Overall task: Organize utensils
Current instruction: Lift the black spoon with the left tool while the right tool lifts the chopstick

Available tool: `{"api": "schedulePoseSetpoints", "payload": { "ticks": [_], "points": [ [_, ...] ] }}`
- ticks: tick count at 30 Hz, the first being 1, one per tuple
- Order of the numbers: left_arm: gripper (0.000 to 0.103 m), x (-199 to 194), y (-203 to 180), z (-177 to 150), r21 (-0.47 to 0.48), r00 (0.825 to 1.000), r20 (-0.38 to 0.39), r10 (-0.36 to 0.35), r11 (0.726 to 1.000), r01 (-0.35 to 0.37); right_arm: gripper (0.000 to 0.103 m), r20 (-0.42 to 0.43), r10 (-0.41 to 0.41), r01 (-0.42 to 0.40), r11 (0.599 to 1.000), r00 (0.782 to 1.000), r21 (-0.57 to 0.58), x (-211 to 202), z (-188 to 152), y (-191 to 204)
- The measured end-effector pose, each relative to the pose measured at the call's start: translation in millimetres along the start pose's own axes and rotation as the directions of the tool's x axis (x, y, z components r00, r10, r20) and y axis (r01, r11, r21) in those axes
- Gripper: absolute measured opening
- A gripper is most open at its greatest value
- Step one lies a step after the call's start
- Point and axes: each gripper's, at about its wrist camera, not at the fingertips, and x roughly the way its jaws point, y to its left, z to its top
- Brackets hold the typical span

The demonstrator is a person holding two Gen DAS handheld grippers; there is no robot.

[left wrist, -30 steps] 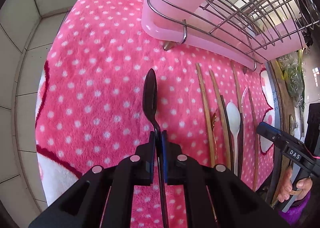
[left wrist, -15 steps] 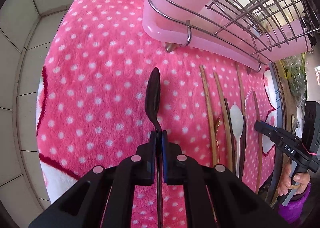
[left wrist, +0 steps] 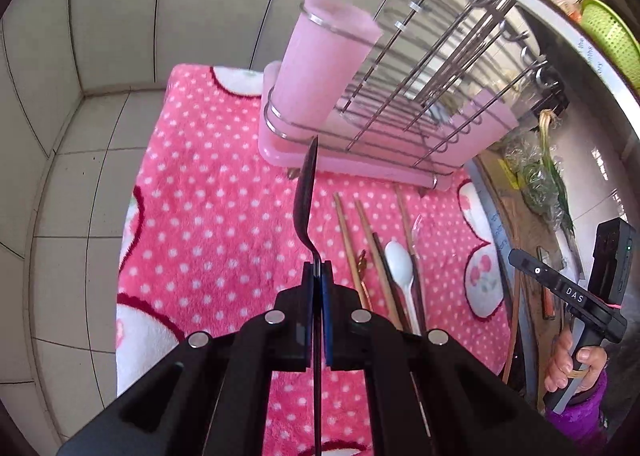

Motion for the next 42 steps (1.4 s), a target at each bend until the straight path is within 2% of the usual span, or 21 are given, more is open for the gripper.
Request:
{"api": "schedulePoseSetpoints", "payload": {
  "ticks": [1, 4, 7, 8, 11, 14, 17, 20, 22, 24, 28, 32, 34, 37, 39, 40, 42],
  "points": [
    [0.003, -9, -2, 0, 0.004, 1.000, 0.030, -0.004, 1.000, 0.004, 0.007, 0.027, 0.003, -0.003, 1.000, 1.000, -0.003, 3, 3, 9],
    [0.003, -39, -9, 8, 0.013, 0.991, 0.136, -0.019, 1.000, 0.018, 0.007, 0.137, 0.018, -0.016, 1.000, 0.990, -0.019, -26, 19, 18],
    [0.003, -68, -17, 22, 0.014, 0.967, 0.251, -0.045, 0.999, 0.043, 0.007, 0.271, 0.033, -0.020, 0.999, 0.962, -0.051, -51, 41, 36],
    [0.003, -75, -21, 27, 0.017, 0.956, 0.288, -0.049, 0.999, 0.046, 0.007, 0.325, 0.044, -0.024, 0.998, 0.945, -0.064, -64, 50, 40],
    [0.003, -95, -30, 48, 0.023, 0.915, 0.399, -0.058, 0.998, 0.054, 0.007, 0.448, 0.064, -0.025, 0.995, 0.892, -0.093, -86, 76, 52],
    [0.003, -108, -39, 73, 0.030, 0.866, 0.497, -0.052, 0.999, 0.042, 0.007, 0.554, 0.064, 0.000, 0.994, 0.830, -0.114, -102, 108, 62],
    [0.003, -114, -44, 100, 0.030, 0.815, 0.578, -0.041, 0.999, 0.029, 0.007, 0.621, 0.059, 0.020, 0.993, 0.781, -0.120, -105, 134, 67],
    [0.003, -111, -47, 123, 0.018, 0.775, 0.631, -0.010, 1.000, -0.002, 0.007, 0.684, 0.045, 0.053, 0.991, 0.728, -0.122, -102, 154, 69],
    [0.003, -107, -47, 139, 0.006, 0.745, 0.667, 0.019, 1.000, -0.030, 0.007, 0.707, 0.039, 0.061, 0.991, 0.706, -0.116, -95, 170, 67],
    [0.003, -101, -45, 152, -0.001, 0.718, 0.695, 0.029, 0.999, -0.039, 0.007, 0.718, 0.034, 0.070, 0.991, 0.696, -0.114, -85, 184, 64],
    [0.003, -85, -44, 167, 0.004, 0.666, 0.744, 0.058, 0.996, -0.091, 0.007, 0.723, 0.035, 0.079, 0.989, 0.690, -0.124, -56, 202, 59],
    [0.003, -67, -40, 176, 0.006, 0.646, 0.761, 0.061, 0.995, -0.102, 0.007, 0.736, 0.036, 0.096, 0.986, 0.676, -0.137, -29, 205, 58],
    [0.003, -56, -40, 176, 0.018, 0.637, 0.768, 0.069, 0.991, -0.130, 0.007, 0.740, 0.026, 0.119, 0.982, 0.673, -0.144, -19, 204, 58],
    [0.003, -41, -41, 172, 0.042, 0.643, 0.762, 0.071, 0.987, -0.158, 0.007, 0.730, 0.013, 0.143, 0.978, 0.683, -0.152, -3, 199, 56],
    [0.003, -33, -40, 166, 0.054, 0.652, 0.756, 0.067, 0.985, -0.163, 0.007, 0.709, 0.012, 0.135, 0.979, 0.705, -0.151, 6, 191, 52],
    [0.003, -29, -39, 162, 0.058, 0.660, 0.749, 0.064, 0.985, -0.161, 0.007, 0.694, 0.012, 0.129, 0.980, 0.720, -0.151, 10, 187, 49],
    [0.003, -20, -35, 154, 0.067, 0.688, 0.724, 0.056, 0.986, -0.150, 0.007, 0.667, 0.009, 0.122, 0.981, 0.745, -0.149, 16, 176, 46]
  ]
}}
